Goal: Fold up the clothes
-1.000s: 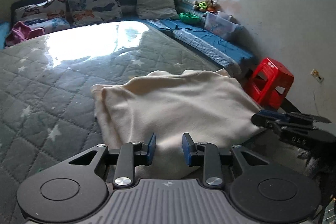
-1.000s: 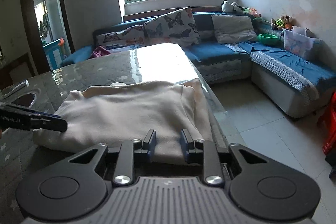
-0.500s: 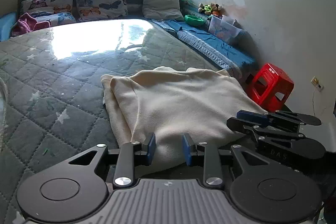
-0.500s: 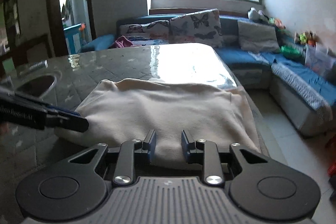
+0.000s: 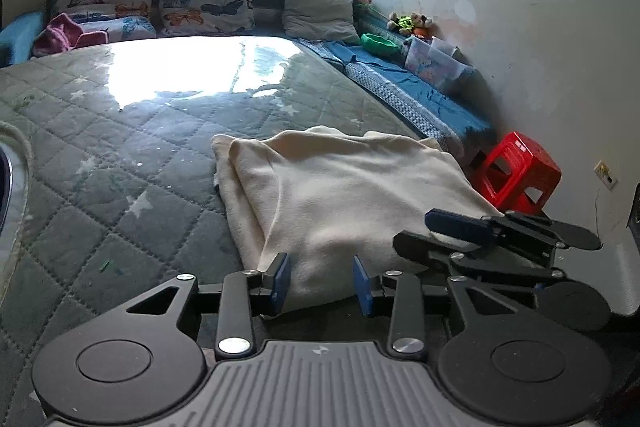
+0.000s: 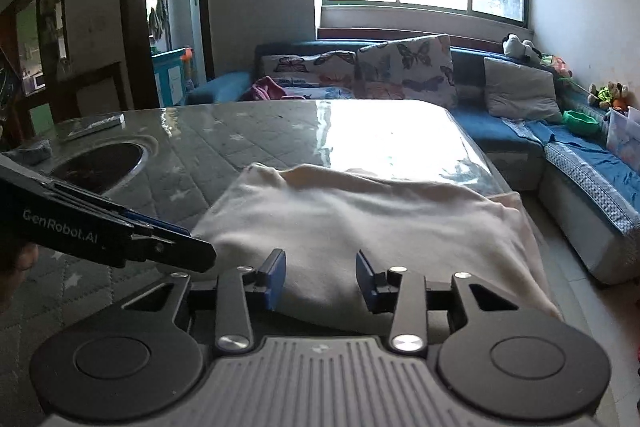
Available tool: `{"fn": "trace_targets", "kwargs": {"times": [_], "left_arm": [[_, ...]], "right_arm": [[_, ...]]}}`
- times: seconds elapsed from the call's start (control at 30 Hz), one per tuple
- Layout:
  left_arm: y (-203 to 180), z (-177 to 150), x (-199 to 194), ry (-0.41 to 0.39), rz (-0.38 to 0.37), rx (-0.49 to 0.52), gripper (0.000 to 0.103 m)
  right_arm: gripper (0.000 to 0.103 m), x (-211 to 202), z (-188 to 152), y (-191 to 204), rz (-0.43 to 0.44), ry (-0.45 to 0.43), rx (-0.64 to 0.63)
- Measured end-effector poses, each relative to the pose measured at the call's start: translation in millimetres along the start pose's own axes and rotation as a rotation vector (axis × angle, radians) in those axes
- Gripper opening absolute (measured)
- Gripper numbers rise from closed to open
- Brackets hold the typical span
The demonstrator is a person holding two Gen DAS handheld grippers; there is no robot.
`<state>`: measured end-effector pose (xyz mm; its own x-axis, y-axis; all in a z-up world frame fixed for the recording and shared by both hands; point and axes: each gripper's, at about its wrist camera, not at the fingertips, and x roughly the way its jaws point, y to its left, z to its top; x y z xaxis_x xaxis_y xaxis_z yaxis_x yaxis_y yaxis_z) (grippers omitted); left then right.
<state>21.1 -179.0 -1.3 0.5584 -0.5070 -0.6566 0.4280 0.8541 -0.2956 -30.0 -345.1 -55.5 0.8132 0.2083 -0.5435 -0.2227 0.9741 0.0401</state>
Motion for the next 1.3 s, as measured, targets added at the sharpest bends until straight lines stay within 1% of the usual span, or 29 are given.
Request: {"fn": "trace_targets", "kwargs": {"times": [0.1,0.13,0.17,0.2,0.33,0.47,0.5,0.6,0.63,0.7,0.77,0.93,1.0,1.03,1.1,1.13,1.2,1.3], "left_arm": [[3.4,-1.9,-3.0,0.002,0.01,-0.016,0.038],[4.4,-2.1,-5.0,0.0,0.013,-0.02,0.038],[5.9,-2.1,-7.1,-0.002,0.017,-0.023,0.04],[6.9,-2.0,-8.5,-0.004,0.024,-0.028,0.044],[12.2,-4.3,-11.7,0.007,0.046,-0.048,0.047],[17.4,-8.7,-17.8,0.01,0.06,-0.055,0.055],[18.4,-9.4,-19.1,0.01,0.065,-0.056,0.057],[21.1,-11.7,-22.8,0.008,0.074,-0.058,0.061],[21.4,-12.5,-24.2,0.007,0.077,-0.057,0.062],[21.5,-14.2,-26.7,0.006,0.084,-0.052,0.068],[22.0,-16.2,-29.4,0.004,0.089,-0.047,0.07],[24.1,-22.5,-37.1,-0.004,0.099,-0.04,0.079],[24.9,-24.6,-40.8,-0.011,0.105,-0.04,0.085],[25.6,-25.7,-42.6,-0.015,0.107,-0.041,0.086],[27.4,-28.3,-46.3,-0.022,0.11,-0.043,0.093],[28.2,-29.6,-48.3,-0.026,0.113,-0.044,0.094],[29.8,-32.1,-52.0,-0.033,0.118,-0.046,0.1],[32.6,-36.2,-57.2,-0.046,0.129,-0.048,0.103]], "right_arm": [[0.039,5.4,0.0,7.4,0.006,0.016,-0.02],[0.043,4.2,0.6,10.3,0.005,0.009,-0.031],[0.046,1.3,2.1,12.6,0.008,-0.003,-0.032],[0.052,0.4,2.8,13.7,0.013,-0.008,-0.027],[0.054,4.2,1.4,17.7,0.015,0.006,-0.026],[0.063,1.8,-2.9,21.6,0.01,0.013,-0.022],[0.069,1.3,-2.8,23.2,0.005,0.012,-0.019],[0.071,-2.6,-3.4,24.2,-0.011,0.009,-0.008],[0.076,-3.9,-3.9,24.0,-0.015,0.009,-0.002],[0.085,-6.7,-4.5,25.3,-0.026,0.006,0.009],[0.085,-9.5,-4.8,25.6,-0.032,0.0,0.012],[0.095,-16.0,-7.8,28.8,-0.059,-0.005,0.025],[0.099,-18.1,-9.8,31.2,-0.07,-0.005,0.024],[0.101,-19.0,-10.7,32.7,-0.076,-0.005,0.023],[0.103,-21.2,-12.4,35.8,-0.089,-0.007,0.021],[0.103,-22.1,-13.3,36.8,-0.094,-0.006,0.022],[0.103,-24.2,-15.5,38.6,-0.1,-0.002,0.023],[0.103,-26.3,-18.3,41.5,-0.121,0.011,0.021]]}}
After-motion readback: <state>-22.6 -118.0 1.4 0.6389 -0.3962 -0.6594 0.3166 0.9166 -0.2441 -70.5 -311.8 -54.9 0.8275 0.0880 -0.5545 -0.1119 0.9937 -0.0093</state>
